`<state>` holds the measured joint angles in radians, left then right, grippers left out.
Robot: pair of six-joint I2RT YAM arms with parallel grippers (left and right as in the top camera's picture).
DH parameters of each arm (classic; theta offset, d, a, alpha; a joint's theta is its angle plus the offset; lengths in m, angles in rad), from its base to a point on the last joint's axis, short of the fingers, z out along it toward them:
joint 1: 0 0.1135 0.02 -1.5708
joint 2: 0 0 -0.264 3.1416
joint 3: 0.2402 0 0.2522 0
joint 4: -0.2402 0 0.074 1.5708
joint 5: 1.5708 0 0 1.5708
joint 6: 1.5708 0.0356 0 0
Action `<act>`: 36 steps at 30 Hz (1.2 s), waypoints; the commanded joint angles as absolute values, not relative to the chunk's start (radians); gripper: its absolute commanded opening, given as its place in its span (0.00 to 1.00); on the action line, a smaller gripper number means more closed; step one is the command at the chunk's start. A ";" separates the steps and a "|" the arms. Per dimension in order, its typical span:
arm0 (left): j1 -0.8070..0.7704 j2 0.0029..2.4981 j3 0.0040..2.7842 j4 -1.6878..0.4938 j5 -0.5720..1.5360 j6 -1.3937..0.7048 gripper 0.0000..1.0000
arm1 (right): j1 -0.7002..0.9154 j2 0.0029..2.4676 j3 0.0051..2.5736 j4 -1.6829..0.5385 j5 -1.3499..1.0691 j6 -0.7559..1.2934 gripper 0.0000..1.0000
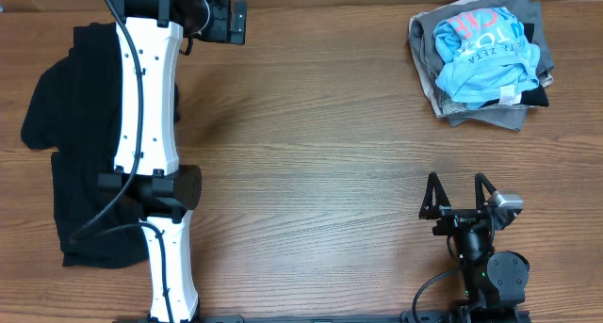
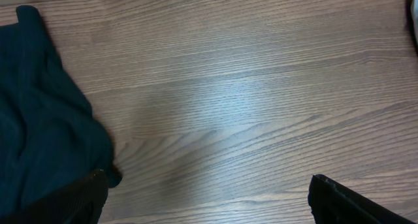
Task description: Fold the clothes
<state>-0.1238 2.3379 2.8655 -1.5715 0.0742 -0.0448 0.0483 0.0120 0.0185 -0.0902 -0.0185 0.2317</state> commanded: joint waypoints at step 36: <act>-0.224 2.167 2.822 -1.569 0.075 -0.025 1.00 | 0.051 0.003 0.008 -0.084 -0.009 0.236 1.00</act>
